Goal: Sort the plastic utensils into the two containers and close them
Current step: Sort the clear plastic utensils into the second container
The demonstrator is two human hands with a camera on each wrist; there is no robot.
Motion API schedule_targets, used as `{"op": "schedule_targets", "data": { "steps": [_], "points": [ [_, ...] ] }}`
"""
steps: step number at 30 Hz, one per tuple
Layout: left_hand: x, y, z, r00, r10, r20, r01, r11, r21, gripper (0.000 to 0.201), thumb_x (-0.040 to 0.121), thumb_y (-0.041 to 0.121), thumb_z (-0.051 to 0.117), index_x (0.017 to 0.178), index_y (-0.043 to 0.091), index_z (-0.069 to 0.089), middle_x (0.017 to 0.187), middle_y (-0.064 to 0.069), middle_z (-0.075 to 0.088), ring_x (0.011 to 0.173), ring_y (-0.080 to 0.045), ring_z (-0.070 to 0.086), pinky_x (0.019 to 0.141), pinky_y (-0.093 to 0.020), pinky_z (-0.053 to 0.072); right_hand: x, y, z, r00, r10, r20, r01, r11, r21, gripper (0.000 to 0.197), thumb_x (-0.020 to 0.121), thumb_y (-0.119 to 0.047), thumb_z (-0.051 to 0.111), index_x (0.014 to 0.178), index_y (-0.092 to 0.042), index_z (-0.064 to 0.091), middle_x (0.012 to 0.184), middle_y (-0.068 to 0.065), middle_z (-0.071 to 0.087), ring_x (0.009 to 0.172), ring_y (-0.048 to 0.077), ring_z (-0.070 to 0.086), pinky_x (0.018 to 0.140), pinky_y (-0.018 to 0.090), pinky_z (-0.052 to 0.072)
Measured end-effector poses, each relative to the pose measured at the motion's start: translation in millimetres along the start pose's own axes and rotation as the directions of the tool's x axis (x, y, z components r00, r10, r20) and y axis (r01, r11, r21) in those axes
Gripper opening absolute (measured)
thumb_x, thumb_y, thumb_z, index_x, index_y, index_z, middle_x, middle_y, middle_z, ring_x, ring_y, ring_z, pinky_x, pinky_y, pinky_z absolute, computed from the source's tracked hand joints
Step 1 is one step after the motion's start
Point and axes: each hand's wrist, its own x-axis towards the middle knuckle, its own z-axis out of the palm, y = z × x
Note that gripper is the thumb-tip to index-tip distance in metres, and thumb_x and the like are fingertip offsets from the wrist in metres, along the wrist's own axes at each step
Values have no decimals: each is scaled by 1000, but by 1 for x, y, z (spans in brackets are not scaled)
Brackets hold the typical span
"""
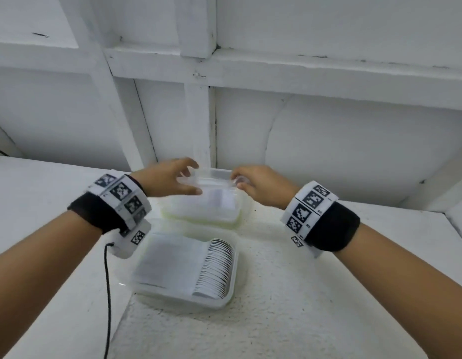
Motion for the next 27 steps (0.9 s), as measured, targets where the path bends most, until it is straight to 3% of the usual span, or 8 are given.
{"op": "schedule_targets", "data": {
  "steps": [2,4,7,10,12,15,20,27],
  "points": [
    [12,-21,-13,994,-105,16,106,992,-74,53,91,41,50,137,19,38,125,-2,54,116,-20,51,97,-27,36,24,6,2,1000,12,-25,-13,998,-61,29,97,-13,44,123,-7,53,125,11,57,113,24,53,91,25,37],
    [26,-39,-17,978,-206,6,206,976,-62,43,97,33,43,135,13,43,128,-8,56,116,-24,51,97,-30,37,46,10,7,999,19,-40,-23,994,-104,29,97,-10,42,123,-6,52,124,12,55,111,26,52,90,28,38],
    [45,-59,-9,928,-373,22,370,912,-178,31,97,19,44,121,1,53,118,-18,58,98,-28,55,89,-38,47,73,13,19,999,29,-28,-33,984,-176,29,96,-4,40,122,-5,51,122,14,52,106,29,53,86,30,38],
    [57,-68,2,870,-487,81,478,790,-384,19,97,14,44,108,2,53,100,-16,57,77,-29,57,79,-40,51,94,14,35,1000,20,10,-17,969,-248,31,94,1,39,122,-5,50,120,14,51,102,31,54,77,28,37],
    [61,-69,7,854,-504,128,499,725,-475,15,97,12,43,101,2,54,88,-14,59,67,-27,57,70,-37,51,102,12,44,999,16,44,-3,958,-287,33,91,5,38,122,-4,48,118,15,51,98,32,56,77,30,40],
    [64,-65,10,861,-484,153,492,722,-486,17,95,5,42,98,0,57,79,-10,61,65,-24,60,59,-33,52,107,14,53,997,28,76,-4,953,-304,38,88,8,38,123,-5,47,116,14,51,97,32,56,79,34,44],
    [68,-65,11,870,-471,146,482,749,-454,21,95,4,42,106,-2,58,84,-12,62,66,-24,61,62,-36,54,109,23,61,994,64,91,-42,974,-221,33,91,1,39,121,-9,51,116,13,55,100,30,55,73,26,36],
    [68,-68,13,863,-486,139,489,734,-471,16,96,7,41,105,2,53,94,-15,61,69,-26,61,62,-36,53,114,20,63,957,258,136,-266,963,50,30,89,-8,49,119,-10,56,123,8,57,111,25,54,83,24,40]
  ]
}}
